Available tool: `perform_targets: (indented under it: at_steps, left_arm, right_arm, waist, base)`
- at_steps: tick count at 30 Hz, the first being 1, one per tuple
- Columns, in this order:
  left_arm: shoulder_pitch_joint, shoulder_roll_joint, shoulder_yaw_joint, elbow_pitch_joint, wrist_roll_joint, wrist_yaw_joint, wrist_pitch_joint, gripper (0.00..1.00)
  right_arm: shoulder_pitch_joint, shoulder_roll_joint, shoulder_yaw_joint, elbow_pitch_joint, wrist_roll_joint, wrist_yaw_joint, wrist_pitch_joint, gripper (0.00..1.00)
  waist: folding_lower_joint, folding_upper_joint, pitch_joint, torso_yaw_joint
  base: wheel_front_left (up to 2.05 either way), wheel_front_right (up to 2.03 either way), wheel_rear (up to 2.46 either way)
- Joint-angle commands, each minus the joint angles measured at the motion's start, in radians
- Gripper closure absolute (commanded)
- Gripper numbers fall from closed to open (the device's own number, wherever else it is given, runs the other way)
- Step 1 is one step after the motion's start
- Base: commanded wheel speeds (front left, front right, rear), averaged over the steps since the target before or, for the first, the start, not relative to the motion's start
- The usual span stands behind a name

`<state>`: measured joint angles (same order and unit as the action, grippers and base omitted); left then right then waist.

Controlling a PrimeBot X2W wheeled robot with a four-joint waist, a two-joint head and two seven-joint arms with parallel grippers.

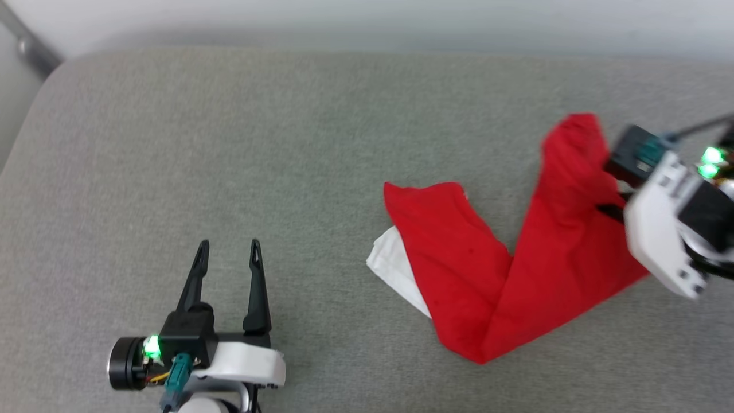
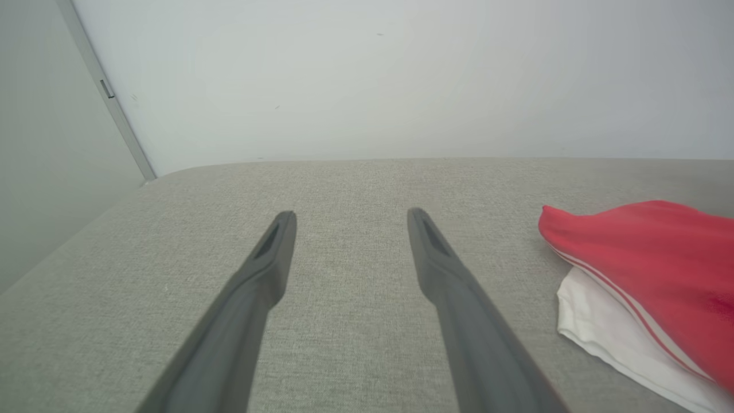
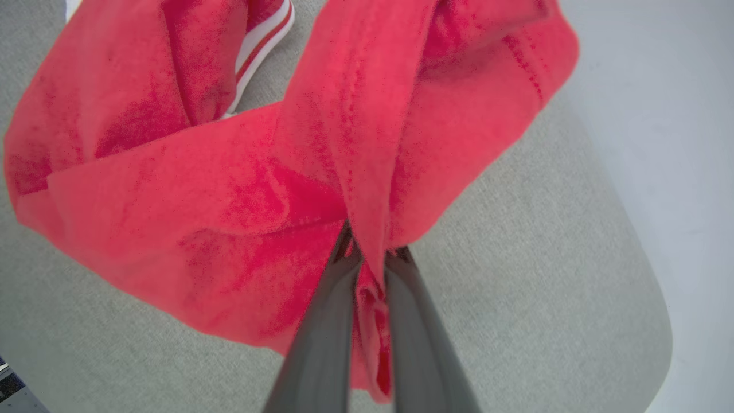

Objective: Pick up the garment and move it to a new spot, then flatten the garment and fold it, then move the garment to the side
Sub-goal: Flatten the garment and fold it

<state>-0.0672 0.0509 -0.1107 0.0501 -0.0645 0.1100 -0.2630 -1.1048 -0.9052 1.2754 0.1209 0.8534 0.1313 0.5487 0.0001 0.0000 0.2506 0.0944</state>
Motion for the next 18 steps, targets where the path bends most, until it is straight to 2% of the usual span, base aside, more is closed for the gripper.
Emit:
perform_targets:
  at_steps: [1, 7, 10, 13, 18]
  left_arm:
    - [0.023, -0.001, 0.004, 0.002, 0.003, -0.001, -0.003, 0.0]
    - [0.064, -0.001, 0.02, 0.0, 0.006, -0.001, -0.003, 0.0]
    - [0.077, -0.001, 0.03, -0.007, 0.005, 0.001, -0.003, 0.0]
    - [0.087, -0.001, 0.035, -0.006, 0.008, -0.004, -0.003, 0.0]
    - [0.092, -0.001, 0.041, 0.0, 0.011, -0.012, -0.003, 0.0]
  right_arm:
    - [0.048, -0.057, -0.005, -0.034, 0.011, -0.001, -0.025, 1.0]
    - [0.261, -0.235, -0.062, -0.102, 0.066, -0.001, -0.103, 1.0]
    - [0.417, -0.272, -0.088, -0.078, 0.101, -0.001, -0.152, 1.0]
    - [0.561, -0.259, -0.119, -0.028, 0.127, -0.001, -0.203, 1.0]
    - [0.761, -0.157, -0.189, 0.093, 0.152, -0.001, -0.281, 1.0]
  waist:
    - [-0.0001, 0.0, -0.046, -0.035]
    - [-0.0001, 0.0, -0.08, -0.072]
    - [-0.0001, 0.0, -0.089, -0.091]
    - [-0.0001, 0.0, -0.091, -0.104]
    - [-0.0001, 0.0, -0.091, -0.119]
  base:
    - [0.0, 0.0, 0.0]
    - [0.0, 0.0, 0.0]
    - [0.0, 0.0, 0.0]
    - [0.0, 0.0, 0.0]
    - [0.0, 0.0, 0.0]
